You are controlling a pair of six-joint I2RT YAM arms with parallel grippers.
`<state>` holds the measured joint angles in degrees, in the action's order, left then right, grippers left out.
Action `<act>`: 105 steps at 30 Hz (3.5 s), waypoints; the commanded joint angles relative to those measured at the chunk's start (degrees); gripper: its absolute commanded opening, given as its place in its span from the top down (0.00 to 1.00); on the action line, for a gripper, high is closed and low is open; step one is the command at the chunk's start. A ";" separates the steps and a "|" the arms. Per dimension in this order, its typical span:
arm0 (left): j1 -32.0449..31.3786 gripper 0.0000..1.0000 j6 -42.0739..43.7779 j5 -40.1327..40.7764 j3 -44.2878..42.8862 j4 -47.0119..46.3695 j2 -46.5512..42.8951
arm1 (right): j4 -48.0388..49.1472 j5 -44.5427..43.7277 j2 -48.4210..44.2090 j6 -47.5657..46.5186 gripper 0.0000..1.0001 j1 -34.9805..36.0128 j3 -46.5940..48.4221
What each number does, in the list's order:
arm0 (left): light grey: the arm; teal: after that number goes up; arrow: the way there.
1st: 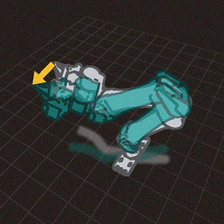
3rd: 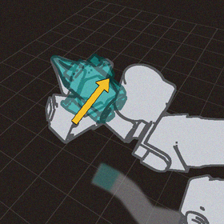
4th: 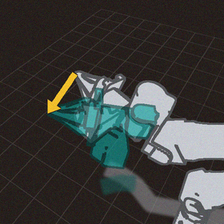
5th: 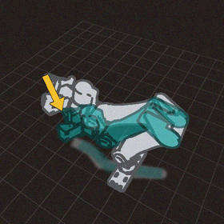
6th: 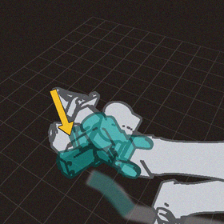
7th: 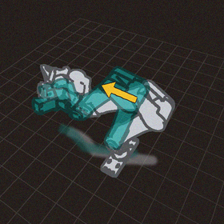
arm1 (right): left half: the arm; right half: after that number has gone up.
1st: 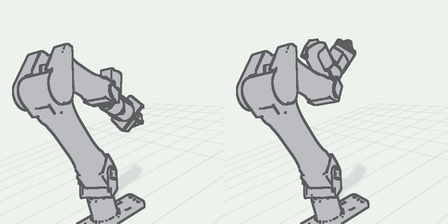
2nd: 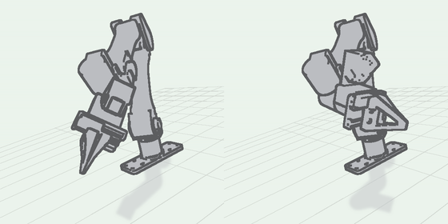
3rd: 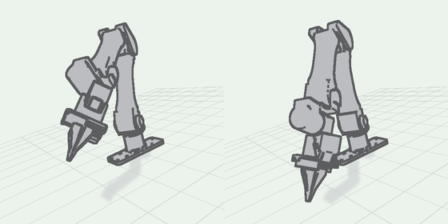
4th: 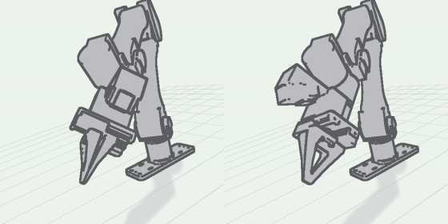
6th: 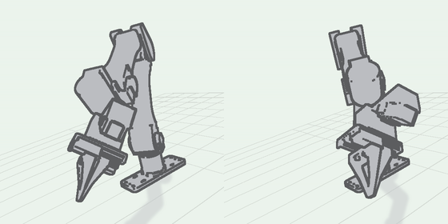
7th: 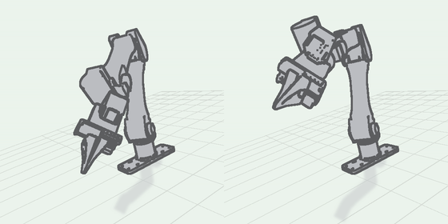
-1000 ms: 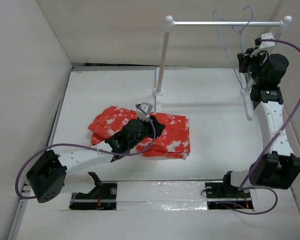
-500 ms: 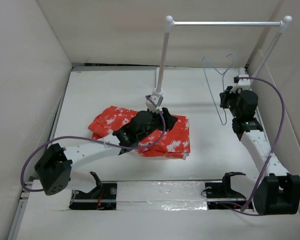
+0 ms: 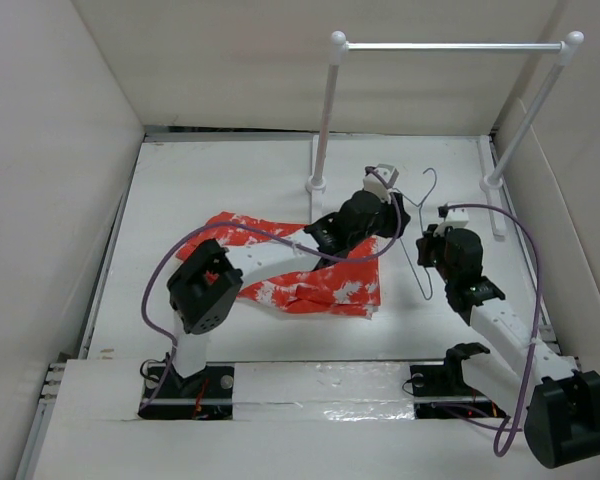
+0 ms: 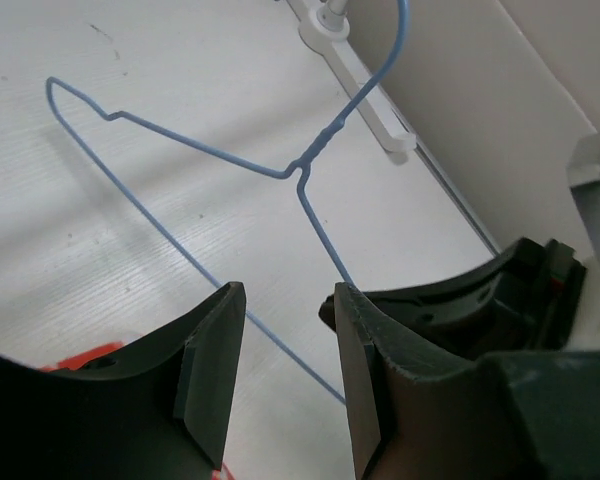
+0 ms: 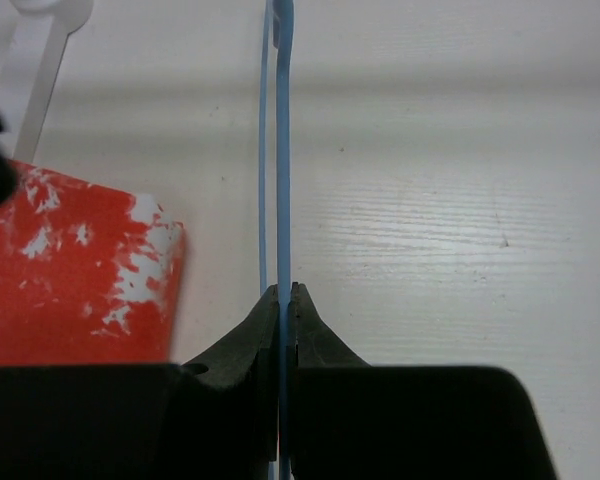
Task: Place the trousers on the hanger
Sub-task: Pick up the hanger from the clothesline, then place the trousers on the hanger.
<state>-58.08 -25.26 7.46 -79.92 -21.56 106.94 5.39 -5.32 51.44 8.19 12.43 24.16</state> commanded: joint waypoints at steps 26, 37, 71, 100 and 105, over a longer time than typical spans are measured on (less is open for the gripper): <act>-1.33 0.74 9.17 8.53 -28.89 9.78 19.63 | 1.82 6.46 -5.74 0.96 1.00 0.85 -2.63; -1.33 1.00 2.68 4.41 -12.83 -1.52 9.88 | -7.56 3.48 -10.91 1.40 0.30 0.85 -0.61; -5.81 1.00 -19.04 25.14 28.06 -27.74 -1.64 | 25.55 11.31 19.39 12.82 0.40 15.43 -8.61; -4.23 1.00 -14.83 25.23 33.33 -30.12 -1.55 | 25.72 8.31 22.31 13.17 0.97 19.74 -8.87; -3.09 1.00 -14.65 27.86 38.34 -29.85 -5.06 | 21.96 9.36 9.08 13.17 1.00 16.41 -11.07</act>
<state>-62.08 -43.31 31.73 -45.34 -53.71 105.12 27.07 2.66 67.35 21.26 30.37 14.09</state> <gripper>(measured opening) 0.043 0.098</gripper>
